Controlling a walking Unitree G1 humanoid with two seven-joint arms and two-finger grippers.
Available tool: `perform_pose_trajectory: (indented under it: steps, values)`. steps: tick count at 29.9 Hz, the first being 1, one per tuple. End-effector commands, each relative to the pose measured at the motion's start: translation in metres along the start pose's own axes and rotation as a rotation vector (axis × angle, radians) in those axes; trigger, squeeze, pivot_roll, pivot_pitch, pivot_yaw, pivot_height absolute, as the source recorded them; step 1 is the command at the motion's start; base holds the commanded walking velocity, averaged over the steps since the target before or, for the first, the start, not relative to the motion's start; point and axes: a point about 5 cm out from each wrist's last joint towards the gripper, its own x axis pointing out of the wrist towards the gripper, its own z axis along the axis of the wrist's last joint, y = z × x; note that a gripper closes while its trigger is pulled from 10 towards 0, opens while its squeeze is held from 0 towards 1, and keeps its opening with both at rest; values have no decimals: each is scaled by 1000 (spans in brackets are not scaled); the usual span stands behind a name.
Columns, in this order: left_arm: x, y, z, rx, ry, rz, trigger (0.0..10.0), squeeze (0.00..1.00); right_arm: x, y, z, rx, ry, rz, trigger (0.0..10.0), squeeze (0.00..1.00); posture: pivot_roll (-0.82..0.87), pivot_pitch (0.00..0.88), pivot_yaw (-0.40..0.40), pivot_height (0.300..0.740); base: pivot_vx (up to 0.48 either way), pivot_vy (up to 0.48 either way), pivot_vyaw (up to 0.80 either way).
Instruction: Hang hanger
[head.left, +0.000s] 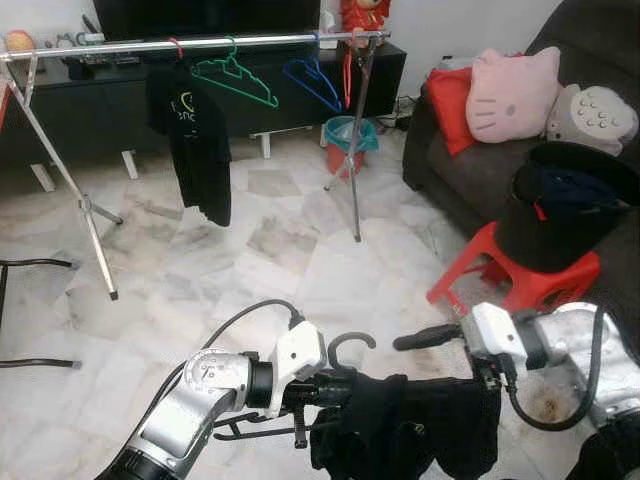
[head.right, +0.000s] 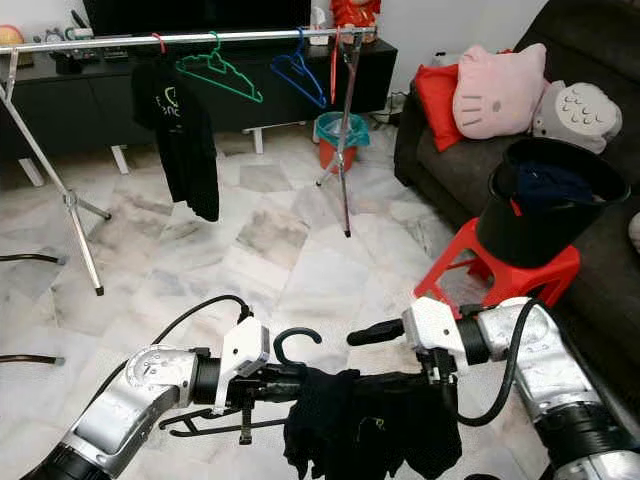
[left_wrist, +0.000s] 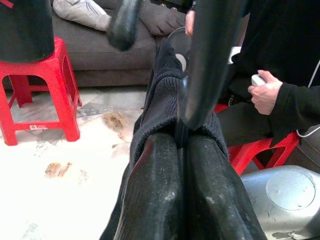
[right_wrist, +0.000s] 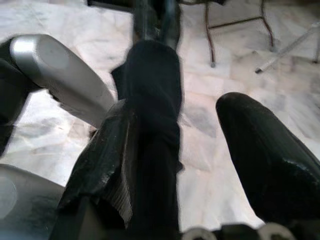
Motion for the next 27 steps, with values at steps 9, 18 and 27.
perform_pose_trajectory:
  steps: [9, 18, 27]
  values:
    - [2, 0, 8, 25, -20, -9, 10000, 0, 7, 2, -6, -22, 37, 15, 10000, 0, -38, 0, -70, 740, 0, 0, 0]
    - [3, 0, 9, 28, -24, -5, 10000, 0, 18, -2, -14, -60, 51, -51, 10000, 0, -29, 0, -75, 740, 0, 0, 0]
    - [4, -1, 9, 22, -29, -11, 10000, 0, 23, -9, -10, -63, -3, -69, 10000, 0, -28, 0, -76, 740, 0, 0, 0]
